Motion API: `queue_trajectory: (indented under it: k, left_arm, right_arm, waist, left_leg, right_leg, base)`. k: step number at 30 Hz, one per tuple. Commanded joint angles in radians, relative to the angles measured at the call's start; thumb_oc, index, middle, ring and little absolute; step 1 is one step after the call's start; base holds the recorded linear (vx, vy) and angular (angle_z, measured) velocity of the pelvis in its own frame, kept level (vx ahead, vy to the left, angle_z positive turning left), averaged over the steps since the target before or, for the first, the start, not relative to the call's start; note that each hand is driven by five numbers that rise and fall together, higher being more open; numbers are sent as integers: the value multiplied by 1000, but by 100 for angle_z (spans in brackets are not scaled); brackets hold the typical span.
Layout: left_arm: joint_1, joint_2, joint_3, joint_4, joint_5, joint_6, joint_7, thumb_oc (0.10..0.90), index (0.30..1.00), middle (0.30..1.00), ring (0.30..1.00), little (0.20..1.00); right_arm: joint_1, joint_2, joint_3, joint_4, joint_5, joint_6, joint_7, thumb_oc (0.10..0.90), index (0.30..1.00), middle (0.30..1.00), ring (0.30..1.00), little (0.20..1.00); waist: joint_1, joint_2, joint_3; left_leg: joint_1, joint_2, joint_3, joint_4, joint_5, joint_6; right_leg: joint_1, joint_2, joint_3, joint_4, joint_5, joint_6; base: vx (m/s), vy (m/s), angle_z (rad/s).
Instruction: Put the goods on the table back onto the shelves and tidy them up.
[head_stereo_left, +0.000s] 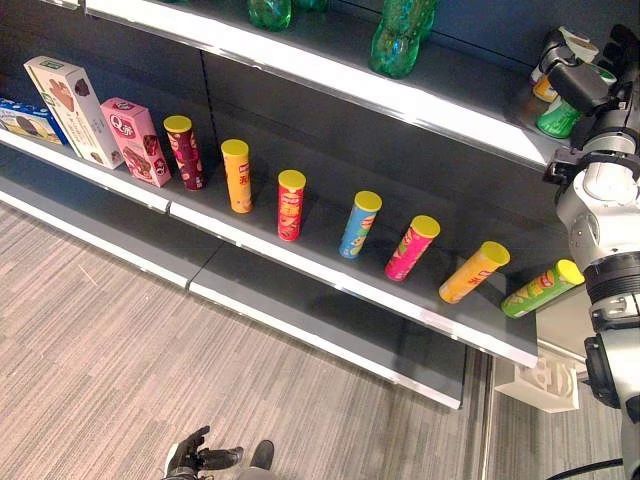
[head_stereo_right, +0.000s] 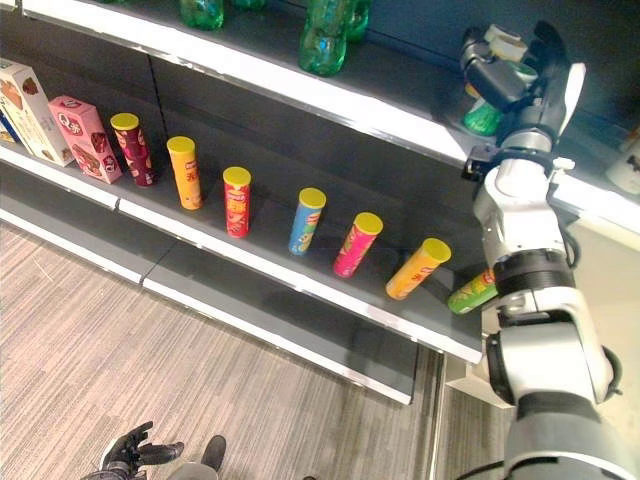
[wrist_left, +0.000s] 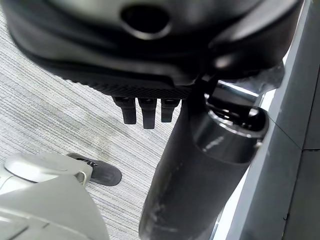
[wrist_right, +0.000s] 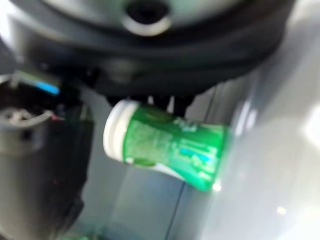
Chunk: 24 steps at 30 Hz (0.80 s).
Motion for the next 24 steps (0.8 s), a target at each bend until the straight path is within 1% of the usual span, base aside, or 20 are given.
queue_trajectory:
  k: [1,17,21,23,24]
  left_arm:
    - [-43,40,-28,3,-1,-35,25,800,900,900,900,900]
    - [-44,42,-28,7,-6,-35,24,800,900,900,900,900]
    - [-45,42,-27,5,-6,-36,24,800,900,900,900,900]
    - [-44,41,-24,9,-1,-36,24,800,900,900,900,900]
    - [-41,39,-20,4,2,-37,25,800,900,900,900,900]
  right_arm:
    - [-210,-30,24,-7,-37,-70,-36,800,900,900,900,900]
    - [-212,-23,39,17,-16,-66,-11,800,900,900,900,900]
    - [-210,-39,42,9,-31,-66,-14,800,900,900,900,900]
    - [-203,-47,42,-12,-42,-68,-16,800,900,900,900,900]
    - [-186,-62,39,-52,-58,-72,-17,800,900,900,900,900]
  waist:
    - [27,-26,-52]
    - [22,-22,-56]
    - [19,-21,-54]
    - [16,-21,-53]
    - [11,-21,-53]
  left_leg:
    - [2,9,-2,3,-123,-9]
    - [10,9,-1,3,-127,-10]
    - [10,11,-1,3,-127,-10]
    - [12,11,1,3,-127,-10]
    - [14,11,6,3,-129,-10]
  right_leg:
    - [13,-70,14,20,-8,67]
    - [18,-68,16,18,-8,66]
    - [18,-69,17,18,-9,67]
    - [18,-69,18,18,-9,67]
    - [17,-69,21,19,-8,67]
  base:
    - [0,0,0]
    - [0,0,0]
    - [0,0,0]
    - [0,0,0]
    - [0,0,0]
